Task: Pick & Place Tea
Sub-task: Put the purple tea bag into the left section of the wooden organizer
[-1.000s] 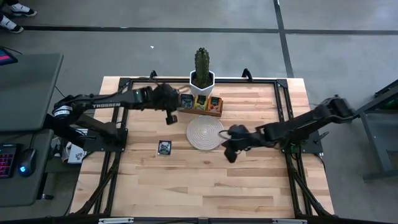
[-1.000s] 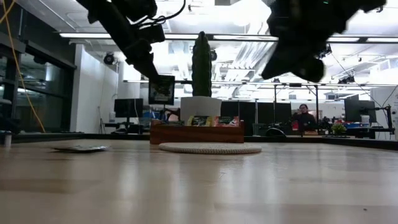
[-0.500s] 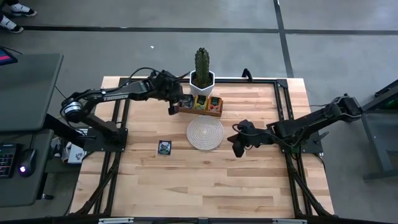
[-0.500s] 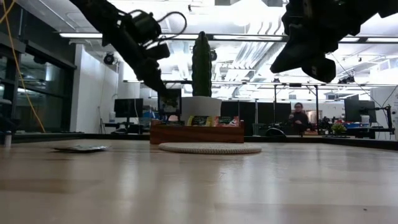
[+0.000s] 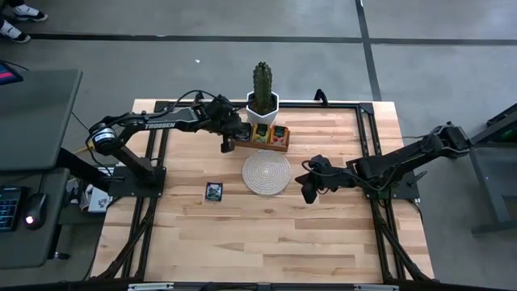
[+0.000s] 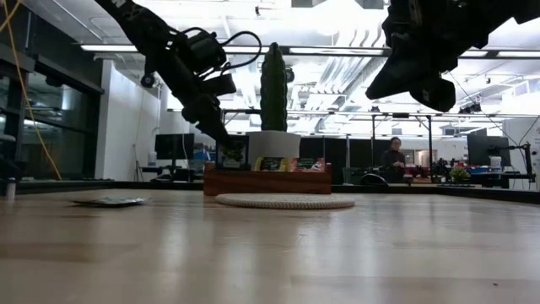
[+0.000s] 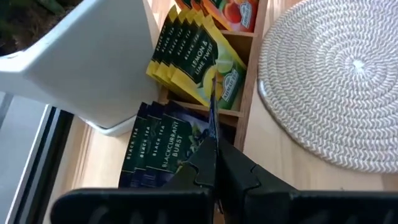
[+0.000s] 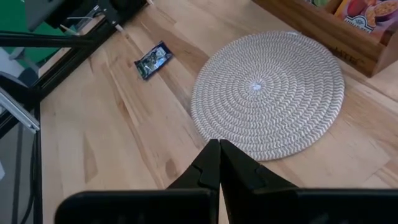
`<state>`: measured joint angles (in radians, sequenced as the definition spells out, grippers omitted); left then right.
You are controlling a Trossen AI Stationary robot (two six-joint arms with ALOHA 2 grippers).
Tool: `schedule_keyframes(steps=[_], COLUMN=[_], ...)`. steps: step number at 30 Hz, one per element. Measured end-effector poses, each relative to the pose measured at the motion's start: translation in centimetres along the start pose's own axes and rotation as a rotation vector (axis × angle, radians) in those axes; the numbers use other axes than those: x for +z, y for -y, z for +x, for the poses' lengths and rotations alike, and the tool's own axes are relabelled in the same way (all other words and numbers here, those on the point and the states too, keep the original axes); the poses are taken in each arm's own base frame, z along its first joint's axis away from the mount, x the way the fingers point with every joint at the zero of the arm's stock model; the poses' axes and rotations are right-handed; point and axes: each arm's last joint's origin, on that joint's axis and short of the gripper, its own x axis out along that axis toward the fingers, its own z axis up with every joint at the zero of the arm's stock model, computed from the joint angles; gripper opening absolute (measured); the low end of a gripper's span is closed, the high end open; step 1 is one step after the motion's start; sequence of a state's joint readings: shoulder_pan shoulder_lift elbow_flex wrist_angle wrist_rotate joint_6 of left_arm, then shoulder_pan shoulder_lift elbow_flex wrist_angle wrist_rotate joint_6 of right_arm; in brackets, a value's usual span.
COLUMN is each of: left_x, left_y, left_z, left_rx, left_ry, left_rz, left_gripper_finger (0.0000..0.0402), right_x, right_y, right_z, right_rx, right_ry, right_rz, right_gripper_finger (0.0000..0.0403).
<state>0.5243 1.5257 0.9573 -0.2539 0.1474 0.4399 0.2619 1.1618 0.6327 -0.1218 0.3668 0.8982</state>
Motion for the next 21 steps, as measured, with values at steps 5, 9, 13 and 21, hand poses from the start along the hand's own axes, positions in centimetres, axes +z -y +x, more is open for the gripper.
schedule_keyframes(steps=[5, 9, 13, 21], left_x=[-0.05, -0.09, -0.16, -0.16], left_y=[-0.08, -0.12, -0.05, -0.1], left_z=[0.01, 0.01, 0.01, 0.01], left_rx=[0.027, 0.043, 0.03, 0.044], left_ry=[-0.014, -0.023, -0.028, -0.032], left_rz=[0.005, 0.004, 0.003, -0.001], left_gripper_finger=[0.0, 0.0, 0.0, 0.002], right_x=[0.0, 0.0, 0.01, 0.01], right_y=[-0.02, -0.02, -0.04, -0.04], right_z=[-0.01, 0.0, 0.0, 0.0], right_rx=[0.002, 0.002, 0.002, 0.002], right_ry=[-0.001, -0.001, -0.001, -0.001], right_rz=[0.003, 0.003, 0.002, 0.003], right_gripper_finger=[0.0, 0.0, 0.0, 0.0])
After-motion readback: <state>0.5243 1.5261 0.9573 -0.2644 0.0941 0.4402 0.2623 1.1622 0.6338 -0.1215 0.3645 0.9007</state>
